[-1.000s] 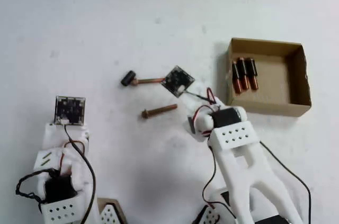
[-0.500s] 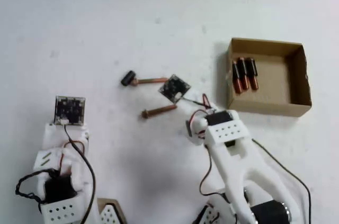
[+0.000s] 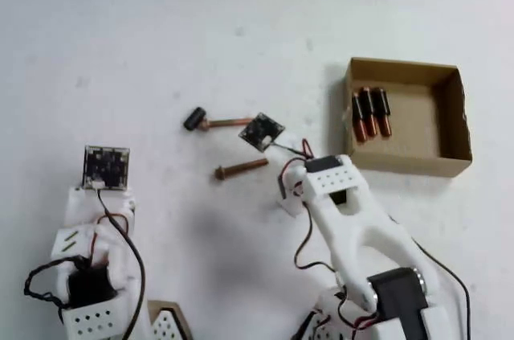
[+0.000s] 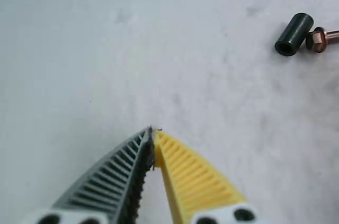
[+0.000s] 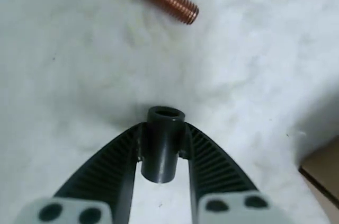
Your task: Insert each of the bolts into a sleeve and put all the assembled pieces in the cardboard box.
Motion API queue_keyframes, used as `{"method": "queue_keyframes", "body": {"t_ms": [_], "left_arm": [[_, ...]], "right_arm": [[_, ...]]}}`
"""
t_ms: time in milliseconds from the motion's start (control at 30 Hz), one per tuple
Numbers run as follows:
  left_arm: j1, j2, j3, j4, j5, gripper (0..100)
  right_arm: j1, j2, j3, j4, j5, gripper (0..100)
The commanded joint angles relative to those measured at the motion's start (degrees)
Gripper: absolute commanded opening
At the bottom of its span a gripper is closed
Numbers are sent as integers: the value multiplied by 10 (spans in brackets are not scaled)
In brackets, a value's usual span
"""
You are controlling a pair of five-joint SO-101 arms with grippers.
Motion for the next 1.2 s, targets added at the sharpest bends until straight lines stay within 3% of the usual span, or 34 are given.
{"method": "queue_keyframes", "body": {"t_ms": [0, 500, 833, 1167], "left_arm": [[5, -4, -3, 2, -4, 27], [5, -4, -3, 2, -4, 27], [5, -4, -3, 3, -4, 27], [5, -4, -2, 3, -4, 27]], "right_arm": [[7, 0, -23, -3, 13, 108], [8, -57, 6, 22, 20, 108], [7, 0, -10, 17, 21, 107], [7, 20, -19, 16, 21, 41]]}}
